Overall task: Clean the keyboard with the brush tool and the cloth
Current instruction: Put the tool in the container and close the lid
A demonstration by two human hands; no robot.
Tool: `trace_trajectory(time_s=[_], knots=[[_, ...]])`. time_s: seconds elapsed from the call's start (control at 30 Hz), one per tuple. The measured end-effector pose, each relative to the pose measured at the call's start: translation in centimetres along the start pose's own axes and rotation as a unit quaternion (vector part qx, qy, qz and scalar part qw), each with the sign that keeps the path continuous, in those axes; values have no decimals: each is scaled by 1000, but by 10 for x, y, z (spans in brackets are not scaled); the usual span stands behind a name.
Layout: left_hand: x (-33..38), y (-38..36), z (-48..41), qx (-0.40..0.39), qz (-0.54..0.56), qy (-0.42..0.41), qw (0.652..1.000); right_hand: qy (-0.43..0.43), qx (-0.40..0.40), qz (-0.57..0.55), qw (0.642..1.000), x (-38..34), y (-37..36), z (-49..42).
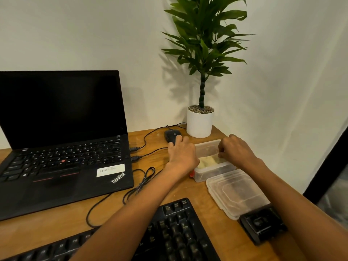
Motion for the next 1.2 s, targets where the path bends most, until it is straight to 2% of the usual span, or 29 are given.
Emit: trace_trajectory(time_s=[0.17, 0.23, 0.33, 0.5, 0.73, 0.9, 1.2], knots=[[15, 4, 4, 23, -98, 5, 995, -6, -6, -27, 1000, 1, -3, -2], [18, 4, 7, 30, -102, -4, 994, -18, 3, -66, 998, 5, 1, -1], [14, 10, 17, 52, -55, -14, 997, -38, 36, -132, 990, 16, 16, 7], [11, 25, 48, 136, 21, -50, 989, -53, 78, -236, 967, 31, 36, 41], [35, 27, 103, 171, 76, -120, 975, -58, 95, -273, 955, 46, 44, 93], [57, 16, 129, 114, 98, -142, 978, -73, 84, -287, 952, 58, 39, 125], [84, -10, 154, -1, 161, -135, 978, -125, 73, -325, 935, 83, 13, 177]])
Point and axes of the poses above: each hand's wrist, its own z-axis away from the middle knuckle, its own y-axis out of the back of the hand, x = y × z, the point moved 10 cm from there along -z, towards the middle knuckle, and after that the axes turned 2 degrees about -x, right-handed, at the moved point
